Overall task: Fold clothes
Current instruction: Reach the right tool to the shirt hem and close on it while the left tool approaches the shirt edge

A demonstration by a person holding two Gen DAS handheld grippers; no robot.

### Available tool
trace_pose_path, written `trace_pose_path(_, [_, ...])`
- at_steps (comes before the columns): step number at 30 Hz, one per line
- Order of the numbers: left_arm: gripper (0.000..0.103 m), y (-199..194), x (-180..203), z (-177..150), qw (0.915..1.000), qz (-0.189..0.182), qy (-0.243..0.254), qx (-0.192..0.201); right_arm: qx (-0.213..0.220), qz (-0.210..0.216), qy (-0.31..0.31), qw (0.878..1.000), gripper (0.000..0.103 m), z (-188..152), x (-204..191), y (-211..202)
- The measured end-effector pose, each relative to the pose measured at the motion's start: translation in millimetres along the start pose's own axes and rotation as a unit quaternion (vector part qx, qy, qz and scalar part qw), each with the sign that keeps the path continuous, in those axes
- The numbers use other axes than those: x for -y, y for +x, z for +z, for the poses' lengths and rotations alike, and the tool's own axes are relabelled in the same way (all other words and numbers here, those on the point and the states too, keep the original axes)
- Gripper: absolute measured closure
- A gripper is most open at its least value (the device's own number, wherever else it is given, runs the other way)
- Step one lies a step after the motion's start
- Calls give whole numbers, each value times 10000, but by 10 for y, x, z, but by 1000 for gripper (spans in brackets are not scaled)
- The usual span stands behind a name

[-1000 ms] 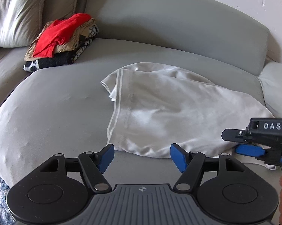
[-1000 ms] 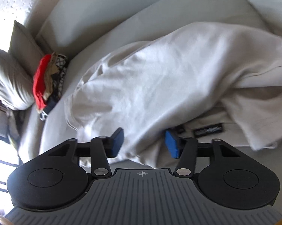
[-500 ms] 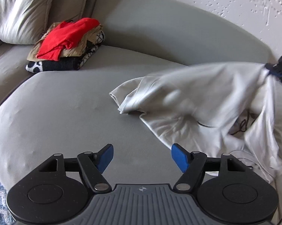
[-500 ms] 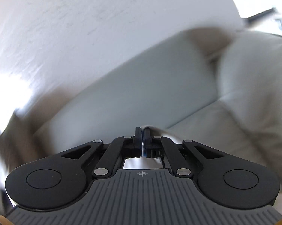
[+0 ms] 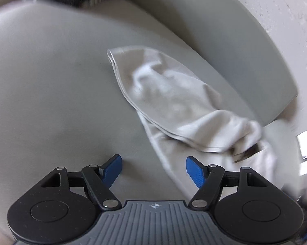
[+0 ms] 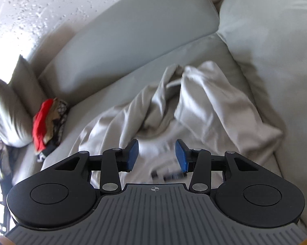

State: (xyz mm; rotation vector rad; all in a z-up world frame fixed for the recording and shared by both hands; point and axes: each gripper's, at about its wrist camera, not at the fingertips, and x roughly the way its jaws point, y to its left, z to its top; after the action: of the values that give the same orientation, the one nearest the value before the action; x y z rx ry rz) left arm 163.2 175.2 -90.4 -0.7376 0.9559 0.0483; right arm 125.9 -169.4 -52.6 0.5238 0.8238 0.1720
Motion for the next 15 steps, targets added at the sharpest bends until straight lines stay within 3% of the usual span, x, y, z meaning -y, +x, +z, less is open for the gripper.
trace_pose_path(6, [44, 210, 27, 113, 9971, -406, -513, -391, -135, 137, 283, 9994, 56, -214, 179, -108])
trace_pose_path(12, [64, 305, -32, 157, 9926, -524, -855, -688, -110, 200, 469, 9986, 55, -308, 310, -189])
trace_pose_path(15, [68, 404, -163, 164, 9876, -863, -1142, -647, -76, 233, 511, 9984, 55, -314, 353, -194])
